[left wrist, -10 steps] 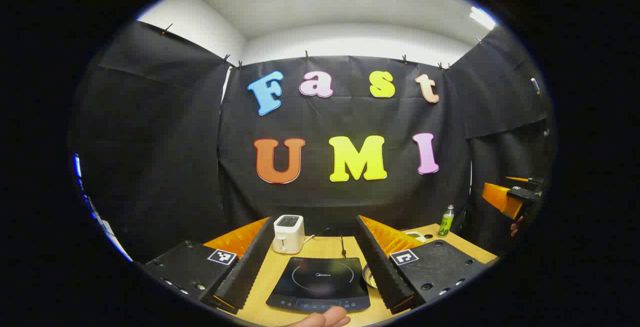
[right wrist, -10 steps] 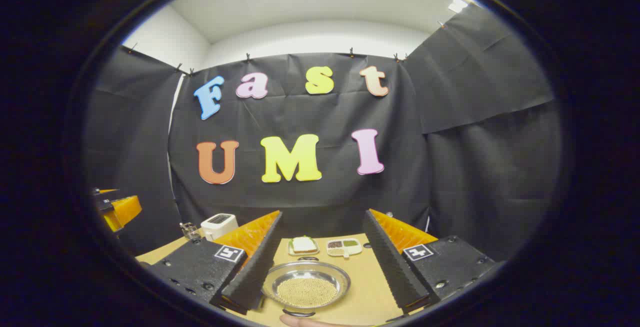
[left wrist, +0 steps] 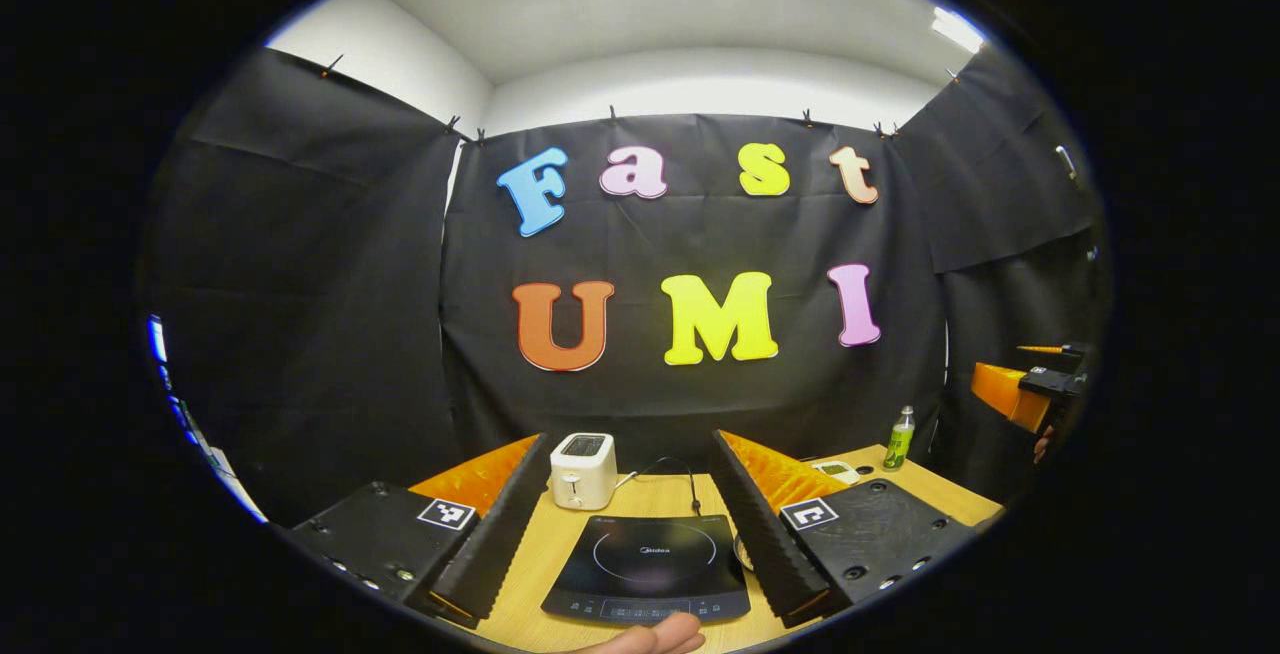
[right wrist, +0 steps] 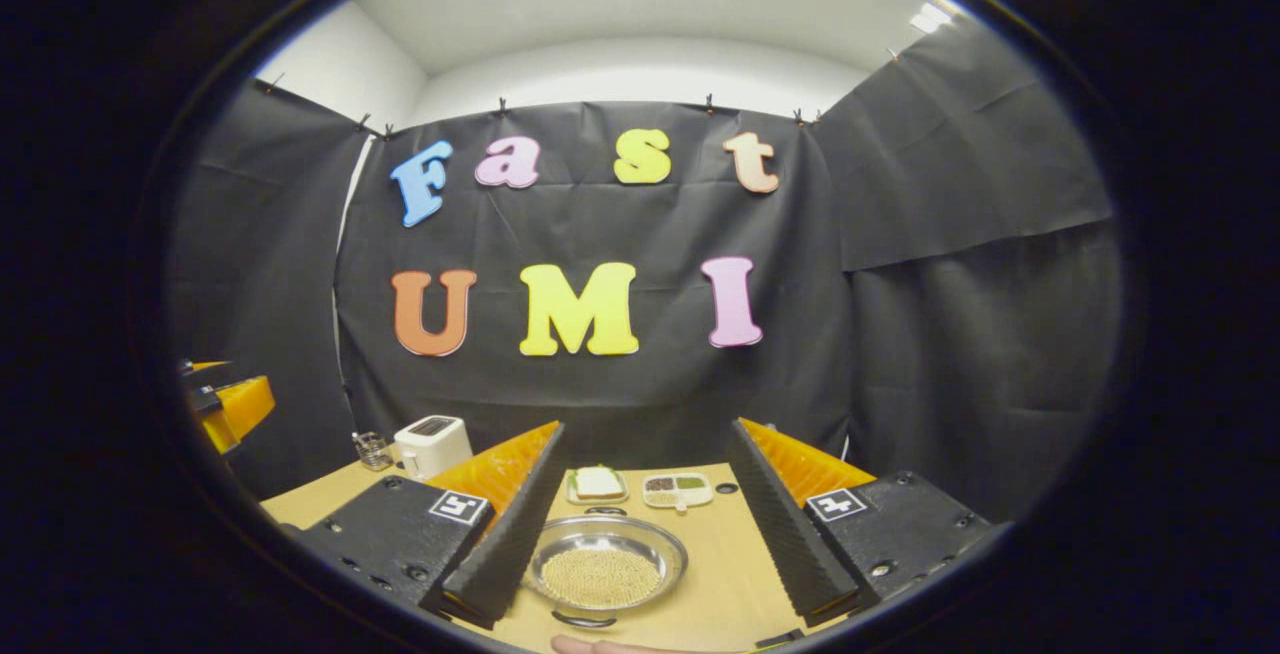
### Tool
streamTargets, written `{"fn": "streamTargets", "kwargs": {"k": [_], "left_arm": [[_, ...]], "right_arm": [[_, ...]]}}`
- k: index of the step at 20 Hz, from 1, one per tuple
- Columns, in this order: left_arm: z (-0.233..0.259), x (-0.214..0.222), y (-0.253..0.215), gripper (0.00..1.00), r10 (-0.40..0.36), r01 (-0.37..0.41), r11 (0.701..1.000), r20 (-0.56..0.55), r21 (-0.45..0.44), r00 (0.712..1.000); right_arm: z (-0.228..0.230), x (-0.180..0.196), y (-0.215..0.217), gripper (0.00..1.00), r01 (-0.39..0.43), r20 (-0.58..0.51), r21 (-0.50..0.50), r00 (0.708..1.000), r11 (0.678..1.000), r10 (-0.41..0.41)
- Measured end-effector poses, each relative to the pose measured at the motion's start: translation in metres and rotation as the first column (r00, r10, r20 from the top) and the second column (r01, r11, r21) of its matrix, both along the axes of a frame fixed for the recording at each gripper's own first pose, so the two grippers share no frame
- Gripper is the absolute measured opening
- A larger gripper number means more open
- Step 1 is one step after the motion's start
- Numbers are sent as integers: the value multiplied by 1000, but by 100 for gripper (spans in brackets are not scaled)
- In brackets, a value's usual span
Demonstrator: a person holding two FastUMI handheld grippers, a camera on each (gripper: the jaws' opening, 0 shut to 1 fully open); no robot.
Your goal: First push the handle of the pot to place it horizontally, then grasp the pot with both hands and set it on the induction cooktop.
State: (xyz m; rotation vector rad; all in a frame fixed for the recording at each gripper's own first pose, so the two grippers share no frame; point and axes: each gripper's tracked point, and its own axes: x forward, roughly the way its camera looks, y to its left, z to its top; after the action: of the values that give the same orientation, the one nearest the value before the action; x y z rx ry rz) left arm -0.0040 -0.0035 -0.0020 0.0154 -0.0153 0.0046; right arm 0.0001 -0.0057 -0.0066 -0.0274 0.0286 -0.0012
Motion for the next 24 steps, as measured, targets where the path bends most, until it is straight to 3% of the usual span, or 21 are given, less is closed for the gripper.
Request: {"fn": "streamTargets", "kwargs": {"k": [7,10,11,12,13,15,18,20,24], "left_arm": [[-6,-4,2,96,7,-7,1000,4,26,1000],[-7,-5,4,96,7,-7,1000,8,29,1000],[-8,-6,4,96,9,-9,1000,10,30,1000],[-8,-6,6,96,11,-11,999,10,31,1000],[-9,-7,7,96,11,-11,999,10,30,1000],[-10,-8,9,96,11,-12,1000,12,26,1000],[-12,-10,12,96,12,-13,999,14,30,1000],[-15,-12,13,96,10,-10,999,14,38,1000],[-20,-13,19,96,16,-16,999,12,51,1000]], "right_arm": [[-25,10,12,96,-25,-53,-5,998,1000,25],[-47,17,25,81,-45,-107,-9,993,999,44],[-56,18,31,82,-53,-127,-9,991,999,52],[-66,21,36,70,-62,-152,-13,987,998,59],[-77,23,42,67,-73,-174,-16,982,997,69],[-100,28,55,53,-98,-225,-22,970,995,91],[-141,33,79,26,-154,-323,-28,936,988,137],[-170,31,88,1,-170,-388,-30,910,985,146],[-219,31,111,0,-204,-485,-54,861,977,153]]}}
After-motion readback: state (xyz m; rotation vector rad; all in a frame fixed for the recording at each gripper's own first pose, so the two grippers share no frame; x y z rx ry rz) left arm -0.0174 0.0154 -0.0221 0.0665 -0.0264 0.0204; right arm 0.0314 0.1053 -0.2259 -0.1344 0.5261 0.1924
